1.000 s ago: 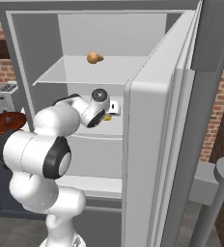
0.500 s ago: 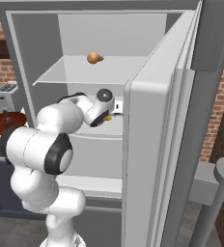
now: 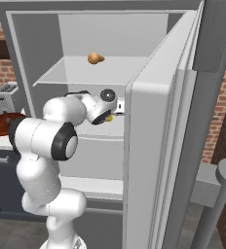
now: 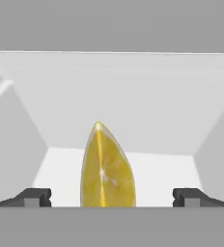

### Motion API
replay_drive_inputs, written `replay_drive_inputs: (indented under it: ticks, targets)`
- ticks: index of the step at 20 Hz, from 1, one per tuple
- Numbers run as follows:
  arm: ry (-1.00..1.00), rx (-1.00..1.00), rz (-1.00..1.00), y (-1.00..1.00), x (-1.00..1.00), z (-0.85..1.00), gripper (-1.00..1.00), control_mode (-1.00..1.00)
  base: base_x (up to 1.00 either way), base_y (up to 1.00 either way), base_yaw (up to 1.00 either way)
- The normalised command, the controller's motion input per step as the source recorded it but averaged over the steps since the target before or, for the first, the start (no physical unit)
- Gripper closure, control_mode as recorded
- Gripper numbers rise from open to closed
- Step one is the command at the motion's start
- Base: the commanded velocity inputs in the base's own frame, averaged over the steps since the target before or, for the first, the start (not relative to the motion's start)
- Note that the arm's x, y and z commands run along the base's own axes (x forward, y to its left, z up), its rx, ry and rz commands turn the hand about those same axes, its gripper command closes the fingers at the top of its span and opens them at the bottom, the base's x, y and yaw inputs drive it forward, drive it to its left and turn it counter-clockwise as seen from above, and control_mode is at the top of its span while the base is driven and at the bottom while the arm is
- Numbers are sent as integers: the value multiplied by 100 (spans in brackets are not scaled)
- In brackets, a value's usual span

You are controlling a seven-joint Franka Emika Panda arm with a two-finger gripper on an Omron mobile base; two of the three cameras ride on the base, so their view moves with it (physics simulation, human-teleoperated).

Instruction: Grab a lemon wedge from the fridge and one ice cube from the ice bowl, and put them in the glass of lemonade.

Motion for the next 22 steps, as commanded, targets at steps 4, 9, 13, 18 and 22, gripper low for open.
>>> replay_drive_inputs:
  ticks: [4,9,13,18,22]
  targets:
    - [4,0,0,3,2,-27,-100,-100,0,0,0]
    - [2,0,0,8,19,-43,-100,-100,0,0,0]
    - [2,0,0,10,8,-7,-100,-100,0,0,0]
    - [4,0,0,5,0,0,-100,-100,0,0,0]
    - [0,0,0,0,0,0,100,-100,0,0,0]
